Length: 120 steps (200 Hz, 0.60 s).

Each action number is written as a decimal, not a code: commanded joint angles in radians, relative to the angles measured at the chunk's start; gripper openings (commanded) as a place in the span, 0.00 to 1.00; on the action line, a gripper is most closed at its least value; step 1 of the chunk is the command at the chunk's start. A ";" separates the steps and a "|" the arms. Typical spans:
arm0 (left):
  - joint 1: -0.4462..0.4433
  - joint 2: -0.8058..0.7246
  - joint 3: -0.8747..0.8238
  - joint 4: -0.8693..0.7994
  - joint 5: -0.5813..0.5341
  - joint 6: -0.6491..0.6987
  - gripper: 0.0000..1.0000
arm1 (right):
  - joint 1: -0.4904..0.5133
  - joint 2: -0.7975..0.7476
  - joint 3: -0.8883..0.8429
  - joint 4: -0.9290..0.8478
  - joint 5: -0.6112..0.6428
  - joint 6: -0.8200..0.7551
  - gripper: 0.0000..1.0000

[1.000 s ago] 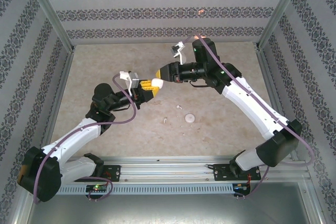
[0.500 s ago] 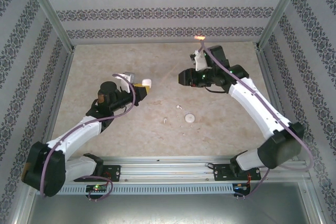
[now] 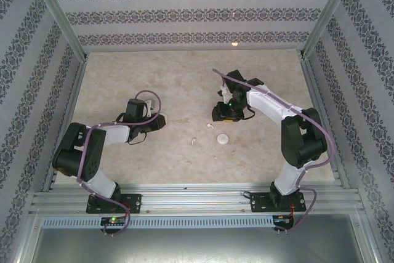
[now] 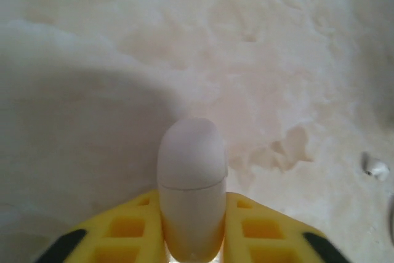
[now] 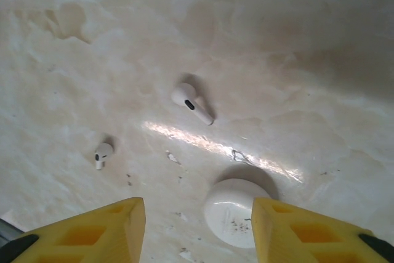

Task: Insert wireless bluetooth earbuds into charging case

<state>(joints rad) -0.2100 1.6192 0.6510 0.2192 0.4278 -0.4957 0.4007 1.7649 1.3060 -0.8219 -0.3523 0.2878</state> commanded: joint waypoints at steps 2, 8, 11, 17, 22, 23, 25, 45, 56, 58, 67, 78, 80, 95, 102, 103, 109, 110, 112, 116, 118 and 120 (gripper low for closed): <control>0.013 0.001 0.077 -0.119 -0.061 0.041 0.36 | -0.016 0.033 -0.014 -0.024 0.030 -0.045 0.50; 0.014 -0.002 0.089 -0.140 -0.072 0.049 0.39 | -0.021 0.041 -0.016 -0.023 0.023 -0.047 0.50; 0.015 -0.003 0.093 -0.150 -0.079 0.052 0.41 | -0.024 0.045 -0.017 -0.021 0.019 -0.046 0.50; 0.014 -0.008 0.100 -0.164 -0.092 0.059 0.44 | -0.029 0.052 -0.019 -0.017 0.012 -0.045 0.50; 0.017 -0.014 0.106 -0.177 -0.101 0.065 0.47 | -0.032 0.056 -0.020 -0.012 0.009 -0.043 0.50; 0.017 -0.015 0.107 -0.178 -0.103 0.066 0.47 | -0.032 0.057 -0.020 -0.012 0.007 -0.043 0.50; 0.016 -0.016 0.109 -0.184 -0.108 0.068 0.48 | -0.033 0.058 -0.021 -0.010 0.004 -0.044 0.50; 0.016 -0.046 0.126 -0.231 -0.145 0.088 0.53 | -0.039 0.075 -0.023 -0.006 -0.014 -0.037 0.50; 0.016 -0.064 0.133 -0.249 -0.161 0.097 0.55 | -0.036 0.080 -0.026 -0.007 -0.016 -0.038 0.51; 0.016 -0.068 0.134 -0.253 -0.164 0.099 0.56 | -0.037 0.082 -0.026 -0.007 -0.016 -0.039 0.51; 0.016 -0.080 0.137 -0.268 -0.176 0.105 0.57 | -0.037 0.085 -0.032 -0.005 -0.017 -0.040 0.51; 0.017 -0.085 0.143 -0.284 -0.184 0.114 0.58 | -0.035 0.088 -0.036 -0.008 -0.017 -0.041 0.51; 0.017 -0.085 0.143 -0.287 -0.183 0.116 0.58 | -0.034 0.089 -0.037 -0.008 -0.017 -0.041 0.51; 0.018 -0.063 0.171 -0.330 -0.161 0.133 0.57 | -0.029 0.084 -0.043 -0.007 -0.020 -0.038 0.51; 0.017 -0.050 0.192 -0.359 -0.146 0.140 0.56 | -0.026 0.077 -0.046 -0.005 -0.022 -0.035 0.52; 0.017 -0.048 0.195 -0.363 -0.144 0.141 0.56 | -0.026 0.077 -0.046 -0.004 -0.022 -0.035 0.51; 0.018 -0.043 0.207 -0.376 -0.129 0.142 0.55 | -0.023 0.067 -0.050 0.000 -0.022 -0.032 0.52; 0.018 -0.042 0.208 -0.378 -0.127 0.143 0.55 | -0.022 0.065 -0.051 0.001 -0.022 -0.032 0.52; 0.017 -0.041 0.210 -0.381 -0.122 0.142 0.54 | -0.021 0.062 -0.053 0.003 -0.020 -0.029 0.52; 0.017 -0.042 0.212 -0.380 -0.115 0.139 0.54 | -0.020 0.057 -0.057 0.006 -0.019 -0.028 0.52; 0.016 -0.042 0.212 -0.378 -0.111 0.137 0.53 | -0.020 0.053 -0.060 0.008 -0.019 -0.027 0.52; 0.016 -0.045 0.212 -0.376 -0.108 0.135 0.53 | -0.019 0.051 -0.062 0.009 -0.018 -0.026 0.52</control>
<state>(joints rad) -0.2073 1.5627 0.8158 -0.0731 0.2867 -0.3939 0.3695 1.8431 1.2716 -0.8181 -0.3569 0.2619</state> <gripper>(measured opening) 0.548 0.516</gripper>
